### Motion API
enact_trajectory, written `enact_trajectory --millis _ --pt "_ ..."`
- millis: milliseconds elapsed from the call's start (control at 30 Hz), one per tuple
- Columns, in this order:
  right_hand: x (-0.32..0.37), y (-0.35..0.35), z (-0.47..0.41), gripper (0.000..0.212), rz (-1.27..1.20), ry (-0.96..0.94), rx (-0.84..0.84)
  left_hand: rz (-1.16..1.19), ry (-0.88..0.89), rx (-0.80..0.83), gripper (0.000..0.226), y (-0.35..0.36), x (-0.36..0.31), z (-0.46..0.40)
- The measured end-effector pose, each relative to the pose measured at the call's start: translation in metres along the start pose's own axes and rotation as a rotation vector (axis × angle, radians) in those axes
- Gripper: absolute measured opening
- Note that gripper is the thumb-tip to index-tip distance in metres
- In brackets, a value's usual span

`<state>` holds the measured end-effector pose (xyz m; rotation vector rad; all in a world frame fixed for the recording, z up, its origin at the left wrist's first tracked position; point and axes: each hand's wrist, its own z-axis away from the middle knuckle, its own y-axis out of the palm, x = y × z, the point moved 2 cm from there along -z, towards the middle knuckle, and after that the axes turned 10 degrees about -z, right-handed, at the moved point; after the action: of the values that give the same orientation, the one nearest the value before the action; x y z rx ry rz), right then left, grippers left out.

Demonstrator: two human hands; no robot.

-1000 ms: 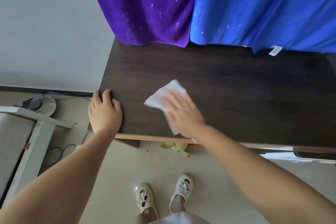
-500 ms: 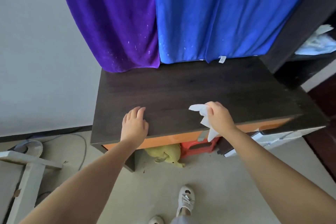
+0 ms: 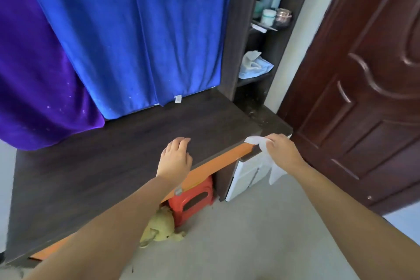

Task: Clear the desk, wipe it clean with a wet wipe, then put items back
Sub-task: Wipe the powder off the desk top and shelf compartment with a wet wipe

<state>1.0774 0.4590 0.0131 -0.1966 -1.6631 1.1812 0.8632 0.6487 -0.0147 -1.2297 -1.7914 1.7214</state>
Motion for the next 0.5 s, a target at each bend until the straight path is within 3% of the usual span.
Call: enact_trajectory --millis 133,333,500 --pt "-0.061 -0.055 -0.002 0.028 0.033 -0.008 -0.082 0.032 0.098 0.032 0.046 0.032 -0.083 -0.028" --pt "-0.15 -0.108 -0.038 0.027 0.036 0.017 -0.056 0.044 0.126 0.09 0.048 0.085 -0.192 -0.063" --pt "-0.197 -0.128 -0.074 0.049 0.042 -0.004 -0.006 0.068 0.084 0.176 0.047 0.127 -0.245 -0.084"
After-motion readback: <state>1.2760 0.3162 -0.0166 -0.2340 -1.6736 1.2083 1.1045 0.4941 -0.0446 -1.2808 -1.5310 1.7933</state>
